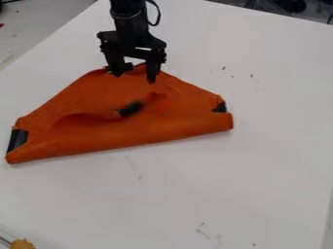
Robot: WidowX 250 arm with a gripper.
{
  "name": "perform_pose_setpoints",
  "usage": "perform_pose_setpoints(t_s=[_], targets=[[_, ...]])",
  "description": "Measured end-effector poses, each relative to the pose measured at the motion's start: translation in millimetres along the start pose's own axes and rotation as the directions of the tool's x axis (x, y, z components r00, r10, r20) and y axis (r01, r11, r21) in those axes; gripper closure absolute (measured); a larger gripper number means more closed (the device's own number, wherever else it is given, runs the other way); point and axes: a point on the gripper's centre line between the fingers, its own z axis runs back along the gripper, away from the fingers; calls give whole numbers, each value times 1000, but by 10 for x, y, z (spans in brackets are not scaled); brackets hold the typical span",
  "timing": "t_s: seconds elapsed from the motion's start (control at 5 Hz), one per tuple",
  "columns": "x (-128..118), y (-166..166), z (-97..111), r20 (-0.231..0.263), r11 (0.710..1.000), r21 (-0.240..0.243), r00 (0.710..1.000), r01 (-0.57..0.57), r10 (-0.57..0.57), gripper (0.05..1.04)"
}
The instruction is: Fold the cloth from bottom right to top left
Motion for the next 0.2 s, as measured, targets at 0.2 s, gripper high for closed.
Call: perform_pose_setpoints(t_s=[0.2], targets=[[-5, -59, 52, 13, 1000, -13, 1000, -4, 4, 83]])
